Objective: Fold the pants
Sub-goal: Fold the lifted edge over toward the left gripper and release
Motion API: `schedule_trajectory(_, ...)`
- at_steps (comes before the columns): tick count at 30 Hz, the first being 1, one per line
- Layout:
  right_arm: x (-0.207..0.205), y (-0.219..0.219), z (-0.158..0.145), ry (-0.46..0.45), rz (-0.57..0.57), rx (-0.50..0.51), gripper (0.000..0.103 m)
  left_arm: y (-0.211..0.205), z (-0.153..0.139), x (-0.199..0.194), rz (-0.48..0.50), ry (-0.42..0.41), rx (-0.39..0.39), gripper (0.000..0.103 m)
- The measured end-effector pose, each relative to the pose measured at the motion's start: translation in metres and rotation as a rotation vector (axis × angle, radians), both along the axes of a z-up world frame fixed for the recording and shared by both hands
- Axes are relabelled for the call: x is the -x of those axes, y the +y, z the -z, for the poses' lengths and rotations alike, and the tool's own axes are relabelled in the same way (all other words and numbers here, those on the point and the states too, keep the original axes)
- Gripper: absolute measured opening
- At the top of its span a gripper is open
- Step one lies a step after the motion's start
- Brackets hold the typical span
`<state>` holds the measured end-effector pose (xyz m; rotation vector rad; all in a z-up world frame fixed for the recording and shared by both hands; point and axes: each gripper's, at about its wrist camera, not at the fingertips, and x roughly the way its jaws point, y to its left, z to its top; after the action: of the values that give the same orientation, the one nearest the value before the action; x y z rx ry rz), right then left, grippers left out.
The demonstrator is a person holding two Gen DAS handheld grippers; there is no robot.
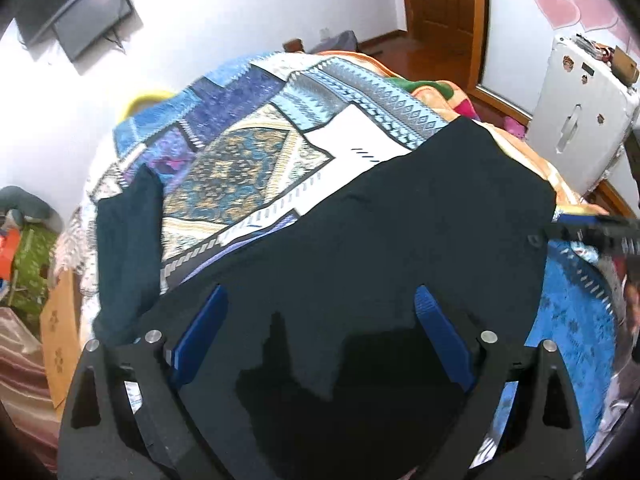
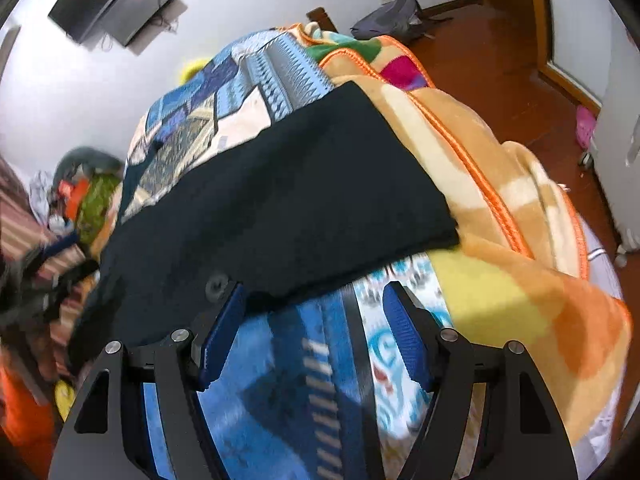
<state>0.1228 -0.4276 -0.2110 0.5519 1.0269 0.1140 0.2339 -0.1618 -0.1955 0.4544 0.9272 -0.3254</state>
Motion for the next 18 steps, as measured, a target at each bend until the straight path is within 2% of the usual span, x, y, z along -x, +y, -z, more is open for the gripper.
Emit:
schedule_trajectory(3, -0.01, -0.005, 0.009, -0.005, 0.05, -0.056, 0.068, 0.01, -0.001, 0.008, -0.006, -0.01, 0.01, 0.095)
schedule_trajectory(6, -0.019, -0.004, 0.009, -0.013, 0.079, -0.033, 0.065, 0.017, 0.001, 0.01, -0.021, -0.011, 0.016, 0.095)
schedule_trajectory(8, -0.025, -0.002, 0.008, -0.01, 0.078, 0.0, 0.042, 0.021, 0.001, 0.01, -0.03, -0.008, 0.026, 0.095)
schedule_trajectory(11, -0.028, -0.004, 0.002, -0.033, 0.075, -0.013, 0.026, 0.029, 0.0, 0.007, -0.056, -0.005, 0.047, 0.095)
schedule_trajectory(14, -0.03, 0.0, -0.017, -0.08, 0.045, 0.018, 0.017, 0.036, -0.004, 0.006, -0.079, -0.012, 0.067, 0.095)
schedule_trajectory(18, -0.032, 0.013, -0.054, -0.172, -0.01, 0.083, 0.013, 0.048, -0.013, 0.012, -0.101, -0.036, 0.093, 0.095)
